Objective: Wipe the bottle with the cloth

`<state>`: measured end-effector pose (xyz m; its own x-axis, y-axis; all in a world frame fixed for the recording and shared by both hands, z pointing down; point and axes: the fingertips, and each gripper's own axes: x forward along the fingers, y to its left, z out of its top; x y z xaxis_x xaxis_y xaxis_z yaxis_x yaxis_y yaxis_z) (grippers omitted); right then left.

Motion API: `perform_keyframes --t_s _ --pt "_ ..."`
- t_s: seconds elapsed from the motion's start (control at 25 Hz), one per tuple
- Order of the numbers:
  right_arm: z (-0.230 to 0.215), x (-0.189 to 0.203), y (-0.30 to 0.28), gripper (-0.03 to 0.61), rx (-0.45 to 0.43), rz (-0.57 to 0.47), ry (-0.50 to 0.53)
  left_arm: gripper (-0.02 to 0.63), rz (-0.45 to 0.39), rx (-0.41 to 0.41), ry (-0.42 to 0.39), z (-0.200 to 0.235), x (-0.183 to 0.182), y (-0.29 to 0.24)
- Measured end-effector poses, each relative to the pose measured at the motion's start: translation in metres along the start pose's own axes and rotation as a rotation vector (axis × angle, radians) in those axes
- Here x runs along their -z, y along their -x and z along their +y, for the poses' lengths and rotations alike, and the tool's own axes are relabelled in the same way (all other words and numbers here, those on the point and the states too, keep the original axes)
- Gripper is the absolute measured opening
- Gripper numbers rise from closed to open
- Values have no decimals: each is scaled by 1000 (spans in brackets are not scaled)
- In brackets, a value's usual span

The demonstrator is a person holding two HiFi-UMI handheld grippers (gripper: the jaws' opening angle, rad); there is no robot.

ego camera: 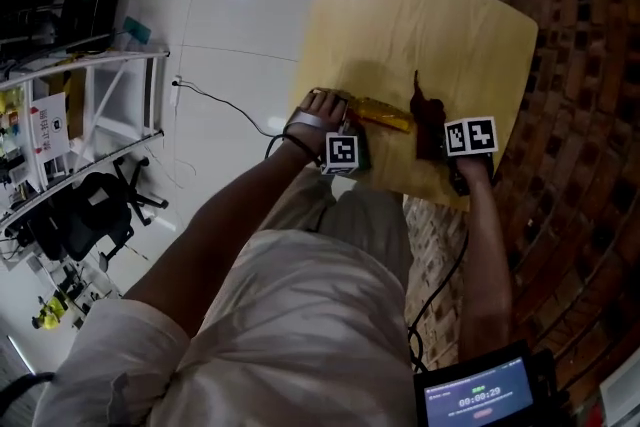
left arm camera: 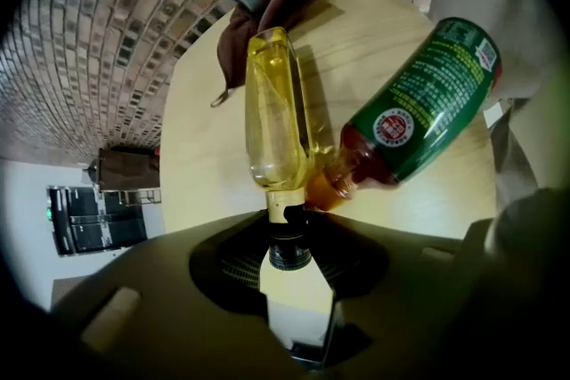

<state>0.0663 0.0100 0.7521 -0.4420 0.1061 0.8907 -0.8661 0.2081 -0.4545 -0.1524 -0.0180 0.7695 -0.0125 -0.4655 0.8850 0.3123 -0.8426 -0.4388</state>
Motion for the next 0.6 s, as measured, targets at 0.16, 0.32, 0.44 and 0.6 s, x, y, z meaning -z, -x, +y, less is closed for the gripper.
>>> perform_keyframes --t_s 0.16,0.32,0.44,0.6 --pt "8 7 30 63 -54 -187 -80 156 -13 185 53 -6 7 8" --pt "15 16 48 64 -95 -342 -166 155 -10 375 104 -4 12 31" --pt "20 17 53 64 -129 -431 -202 155 19 417 101 14 18 47" --pt "24 20 59 64 -151 -485 -204 154 52 396 71 45 18 72"
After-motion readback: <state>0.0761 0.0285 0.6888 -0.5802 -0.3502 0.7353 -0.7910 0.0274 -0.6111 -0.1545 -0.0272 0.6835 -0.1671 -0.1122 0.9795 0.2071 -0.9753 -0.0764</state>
